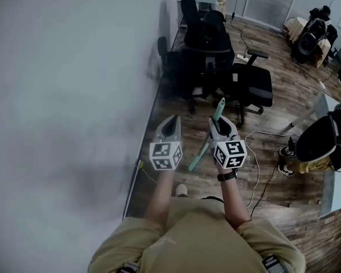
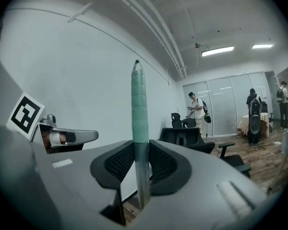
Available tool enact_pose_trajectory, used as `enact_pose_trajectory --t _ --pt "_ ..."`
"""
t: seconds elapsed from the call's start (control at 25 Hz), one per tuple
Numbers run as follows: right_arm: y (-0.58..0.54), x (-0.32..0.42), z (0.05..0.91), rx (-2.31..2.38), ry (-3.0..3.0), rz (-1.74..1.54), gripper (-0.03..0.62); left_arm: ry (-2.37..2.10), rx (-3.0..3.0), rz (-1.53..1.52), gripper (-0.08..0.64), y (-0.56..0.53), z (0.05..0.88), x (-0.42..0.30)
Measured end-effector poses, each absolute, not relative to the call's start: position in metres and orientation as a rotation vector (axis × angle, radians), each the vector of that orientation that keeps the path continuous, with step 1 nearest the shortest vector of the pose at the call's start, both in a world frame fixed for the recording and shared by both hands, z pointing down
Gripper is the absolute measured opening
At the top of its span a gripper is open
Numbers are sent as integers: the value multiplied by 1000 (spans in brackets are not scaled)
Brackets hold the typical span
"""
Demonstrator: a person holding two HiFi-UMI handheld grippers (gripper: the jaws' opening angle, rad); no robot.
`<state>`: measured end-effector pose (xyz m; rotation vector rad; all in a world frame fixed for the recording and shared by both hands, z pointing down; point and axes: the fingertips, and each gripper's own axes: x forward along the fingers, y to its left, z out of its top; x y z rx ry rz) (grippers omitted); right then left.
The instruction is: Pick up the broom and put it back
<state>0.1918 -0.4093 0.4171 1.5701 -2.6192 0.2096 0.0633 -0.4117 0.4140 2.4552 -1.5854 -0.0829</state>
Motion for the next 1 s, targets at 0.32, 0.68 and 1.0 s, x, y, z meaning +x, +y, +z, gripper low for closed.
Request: enact_pose_trajectory --t 0.32,0.68,1.0 --pt "-490 129 434 1395 -2665 211 94 -1685 2341 -94 2 -477 435 8" --pt "-578 -6 463 867 -2840 199 95 -1998 2045 -112 2 -532 465 -97" --pt "-573 -120 478 169 -2908 226 91 -2382 1593 -245 2 -526 472 -184"
